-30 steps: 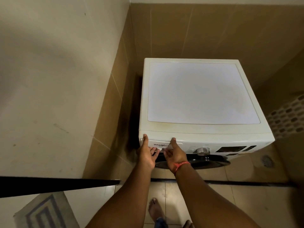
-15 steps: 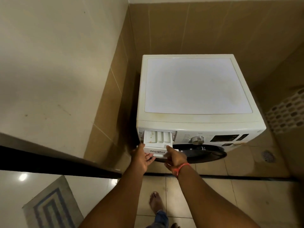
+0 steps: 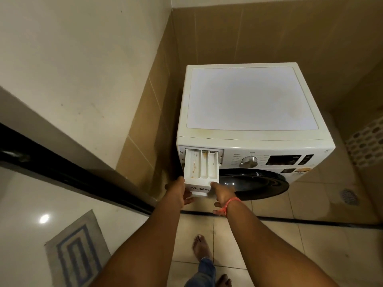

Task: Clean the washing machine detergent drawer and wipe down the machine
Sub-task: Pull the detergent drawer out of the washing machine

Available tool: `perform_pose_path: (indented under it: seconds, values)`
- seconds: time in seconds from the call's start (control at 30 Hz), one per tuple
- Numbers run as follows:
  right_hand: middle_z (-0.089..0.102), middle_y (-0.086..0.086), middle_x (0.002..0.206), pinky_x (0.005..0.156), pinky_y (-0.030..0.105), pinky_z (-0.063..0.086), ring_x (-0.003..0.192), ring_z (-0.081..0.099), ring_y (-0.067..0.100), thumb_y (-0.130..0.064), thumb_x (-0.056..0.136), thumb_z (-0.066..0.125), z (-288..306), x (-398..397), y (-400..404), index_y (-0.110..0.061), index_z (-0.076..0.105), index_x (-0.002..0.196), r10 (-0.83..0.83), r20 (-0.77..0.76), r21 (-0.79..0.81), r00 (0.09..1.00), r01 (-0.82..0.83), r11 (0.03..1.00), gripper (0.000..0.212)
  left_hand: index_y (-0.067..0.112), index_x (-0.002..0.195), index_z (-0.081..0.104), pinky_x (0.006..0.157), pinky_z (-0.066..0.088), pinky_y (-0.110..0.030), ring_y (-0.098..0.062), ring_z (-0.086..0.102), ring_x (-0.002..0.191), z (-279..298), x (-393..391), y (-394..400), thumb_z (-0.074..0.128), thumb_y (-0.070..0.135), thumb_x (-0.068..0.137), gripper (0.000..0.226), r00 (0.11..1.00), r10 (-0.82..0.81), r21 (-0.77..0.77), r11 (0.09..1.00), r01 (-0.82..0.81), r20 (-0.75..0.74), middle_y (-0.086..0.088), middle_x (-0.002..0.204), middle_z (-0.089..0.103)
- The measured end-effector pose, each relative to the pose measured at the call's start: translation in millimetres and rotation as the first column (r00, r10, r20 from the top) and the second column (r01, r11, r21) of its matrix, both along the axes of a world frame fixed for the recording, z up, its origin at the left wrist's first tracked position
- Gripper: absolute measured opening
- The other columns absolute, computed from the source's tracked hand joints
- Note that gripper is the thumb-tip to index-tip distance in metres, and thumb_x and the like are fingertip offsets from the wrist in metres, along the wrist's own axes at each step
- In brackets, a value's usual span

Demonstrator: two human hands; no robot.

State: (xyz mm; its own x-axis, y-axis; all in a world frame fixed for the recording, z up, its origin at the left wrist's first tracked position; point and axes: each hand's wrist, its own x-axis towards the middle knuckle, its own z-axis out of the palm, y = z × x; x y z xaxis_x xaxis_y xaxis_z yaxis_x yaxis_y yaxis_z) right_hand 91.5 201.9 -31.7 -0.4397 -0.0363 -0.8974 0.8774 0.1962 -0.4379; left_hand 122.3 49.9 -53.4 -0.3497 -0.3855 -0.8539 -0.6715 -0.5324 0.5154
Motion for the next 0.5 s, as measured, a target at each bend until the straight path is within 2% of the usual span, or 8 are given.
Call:
perform_pose_path:
  seconds: [0.03,0.1,0.17,0.23,0.3,0.37,0.43,0.5]
  values:
    - [0.051,0.011,0.113,0.078,0.045,0.054,0.103,0.054,0.030,-0.039,0.089,0.063,1,1,1,-0.013,0.035,0.135,0.015,-0.026,-0.001,1.000,-0.015,1.000,0.061,0.012,0.127,0.048,0.064,0.060,-0.054,-0.030,0.066,0.085,3,1,0,0.052,0.036,0.093,0.042,1.000,-0.023,-0.015,1.000,0.024,0.015,-0.019,0.107,0.065]
    - [0.051,0.016,0.126,0.094,0.042,0.048,0.113,0.053,0.034,-0.038,0.092,0.061,0,2,3,-0.006,0.031,0.138,0.082,-0.136,0.080,0.987,-0.071,0.994,0.064,0.015,0.133,0.043,0.071,0.058,-0.056,-0.031,0.061,0.095,0,1,-4,0.057,0.045,0.082,0.060,0.993,-0.083,-0.104,0.990,0.091,0.081,-0.015,0.116,0.059]
    - [0.041,0.020,0.140,0.096,0.036,0.043,0.122,0.049,0.036,-0.041,0.091,0.062,2,5,5,-0.003,0.026,0.140,0.218,-0.291,0.257,0.931,-0.143,0.956,0.071,0.016,0.144,0.032,0.090,0.053,-0.052,-0.035,0.055,0.112,-3,2,-9,0.057,0.046,0.074,0.081,0.964,-0.220,-0.334,0.907,0.258,0.148,-0.013,0.133,0.051]
    - [0.037,0.017,0.140,0.095,0.040,0.043,0.123,0.046,0.036,-0.043,0.093,0.058,3,8,10,-0.006,0.031,0.136,0.452,-0.414,0.468,0.790,-0.242,0.850,0.063,0.013,0.149,0.023,0.099,0.046,-0.047,-0.036,0.050,0.123,5,3,-10,0.057,0.035,0.085,0.076,0.901,-0.385,-0.543,0.722,0.429,0.199,-0.014,0.143,0.045]
    - [0.040,0.013,0.136,0.093,0.042,0.047,0.119,0.046,0.033,-0.043,0.095,0.054,5,8,14,-0.009,0.037,0.132,0.685,-0.466,0.667,0.560,-0.286,0.688,0.053,0.013,0.145,0.028,0.098,0.047,-0.048,-0.036,0.051,0.122,18,5,-11,0.053,0.030,0.092,0.061,0.831,-0.488,-0.663,0.532,0.526,0.268,-0.013,0.141,0.047]
    - [0.040,0.009,0.137,0.093,0.042,0.047,0.120,0.045,0.029,-0.046,0.096,0.049,7,3,10,-0.011,0.038,0.135,0.819,-0.451,0.778,0.355,-0.293,0.556,0.053,0.013,0.136,0.037,0.095,0.048,-0.048,-0.033,0.054,0.117,26,0,-15,0.053,0.032,0.094,0.049,0.758,-0.549,-0.743,0.328,0.583,0.353,-0.012,0.133,0.051]
    - [0.034,0.006,0.146,0.097,0.044,0.045,0.129,0.040,0.028,-0.049,0.097,0.044,9,-7,1,-0.014,0.033,0.141,0.887,-0.394,0.821,0.240,-0.341,0.458,0.057,0.013,0.129,0.045,0.094,0.047,-0.047,-0.030,0.055,0.113,31,-7,-18,0.055,0.033,0.094,0.042,0.692,-0.594,-0.788,0.150,0.597,0.411,-0.010,0.126,0.055]
    - [0.023,0.005,0.156,0.105,0.047,0.040,0.139,0.030,0.029,-0.050,0.098,0.041,7,-19,-11,-0.016,0.026,0.147,0.926,-0.331,0.841,0.182,-0.388,0.377,0.061,0.013,0.122,0.049,0.093,0.048,-0.045,-0.029,0.056,0.110,25,-21,-24,0.057,0.032,0.093,0.036,0.647,-0.646,-0.806,0.081,0.586,0.405,-0.009,0.121,0.057]
